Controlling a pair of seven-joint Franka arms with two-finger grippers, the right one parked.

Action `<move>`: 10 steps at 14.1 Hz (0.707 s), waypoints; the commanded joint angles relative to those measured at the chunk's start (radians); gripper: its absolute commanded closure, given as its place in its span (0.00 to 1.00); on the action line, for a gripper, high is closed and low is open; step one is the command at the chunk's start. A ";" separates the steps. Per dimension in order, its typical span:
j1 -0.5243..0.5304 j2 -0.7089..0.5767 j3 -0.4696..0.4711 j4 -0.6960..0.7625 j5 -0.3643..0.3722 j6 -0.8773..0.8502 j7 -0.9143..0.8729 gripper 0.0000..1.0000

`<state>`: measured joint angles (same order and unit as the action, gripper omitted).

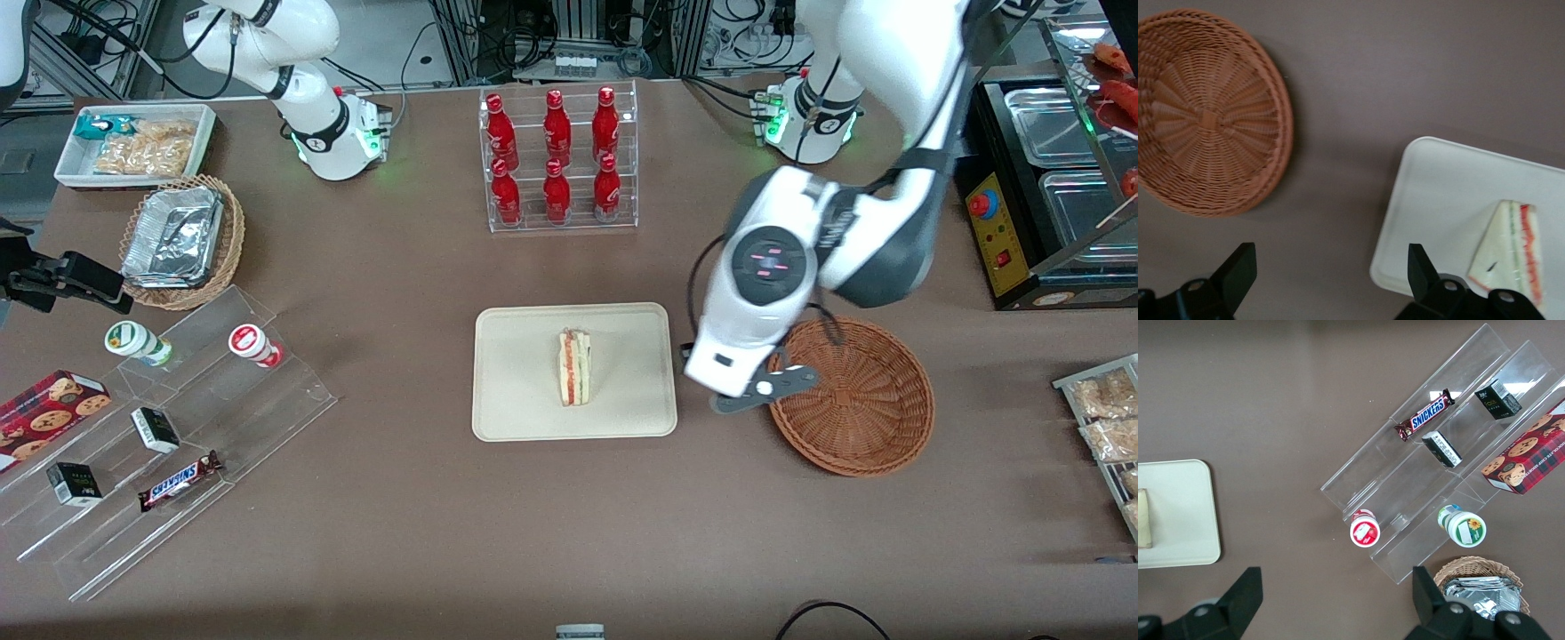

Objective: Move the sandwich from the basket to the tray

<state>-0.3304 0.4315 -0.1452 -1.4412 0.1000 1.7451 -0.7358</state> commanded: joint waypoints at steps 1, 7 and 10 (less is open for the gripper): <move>0.108 -0.160 -0.008 -0.149 -0.037 -0.018 0.155 0.00; 0.257 -0.329 -0.005 -0.235 -0.092 -0.178 0.499 0.00; 0.342 -0.402 -0.004 -0.278 -0.135 -0.214 0.666 0.00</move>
<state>-0.0375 0.1012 -0.1406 -1.6555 -0.0016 1.5422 -0.1674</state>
